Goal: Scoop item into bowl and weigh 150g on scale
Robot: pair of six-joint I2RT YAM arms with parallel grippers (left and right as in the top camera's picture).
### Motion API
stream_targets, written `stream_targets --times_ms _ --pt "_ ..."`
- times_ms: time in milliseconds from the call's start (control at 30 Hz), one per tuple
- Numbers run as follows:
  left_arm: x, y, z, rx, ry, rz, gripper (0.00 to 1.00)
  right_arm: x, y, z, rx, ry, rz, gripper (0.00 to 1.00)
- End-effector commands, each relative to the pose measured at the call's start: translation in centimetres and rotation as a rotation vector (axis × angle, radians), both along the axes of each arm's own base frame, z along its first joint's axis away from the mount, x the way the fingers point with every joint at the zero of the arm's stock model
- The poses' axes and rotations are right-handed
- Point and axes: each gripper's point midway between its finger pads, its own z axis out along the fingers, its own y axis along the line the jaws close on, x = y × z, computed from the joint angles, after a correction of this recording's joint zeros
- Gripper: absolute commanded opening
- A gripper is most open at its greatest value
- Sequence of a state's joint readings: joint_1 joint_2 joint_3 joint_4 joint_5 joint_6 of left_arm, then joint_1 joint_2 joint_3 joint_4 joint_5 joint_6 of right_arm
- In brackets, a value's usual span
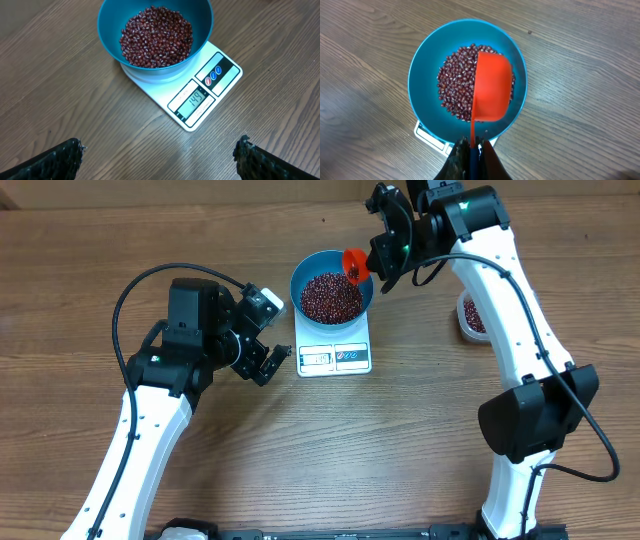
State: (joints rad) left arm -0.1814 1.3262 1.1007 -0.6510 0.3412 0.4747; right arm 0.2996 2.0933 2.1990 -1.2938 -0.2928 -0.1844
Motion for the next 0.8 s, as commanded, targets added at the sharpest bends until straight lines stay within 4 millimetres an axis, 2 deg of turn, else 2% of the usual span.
stream_targets --times_ms 0,533,767 --pt "0.36 -0.21 0.83 -0.01 -0.021 -0.016 1.0 -0.24 0.38 3.1 -0.025 -0.095 0.008 0.04" --pt "0.35 -0.21 0.82 -0.01 -0.021 -0.016 0.99 -0.67 0.77 3.18 0.004 -0.082 0.04 0.04" --pt "0.36 -0.21 0.83 -0.01 -0.021 -0.016 1.0 -0.53 0.0 2.81 -0.057 -0.097 0.04 0.04"
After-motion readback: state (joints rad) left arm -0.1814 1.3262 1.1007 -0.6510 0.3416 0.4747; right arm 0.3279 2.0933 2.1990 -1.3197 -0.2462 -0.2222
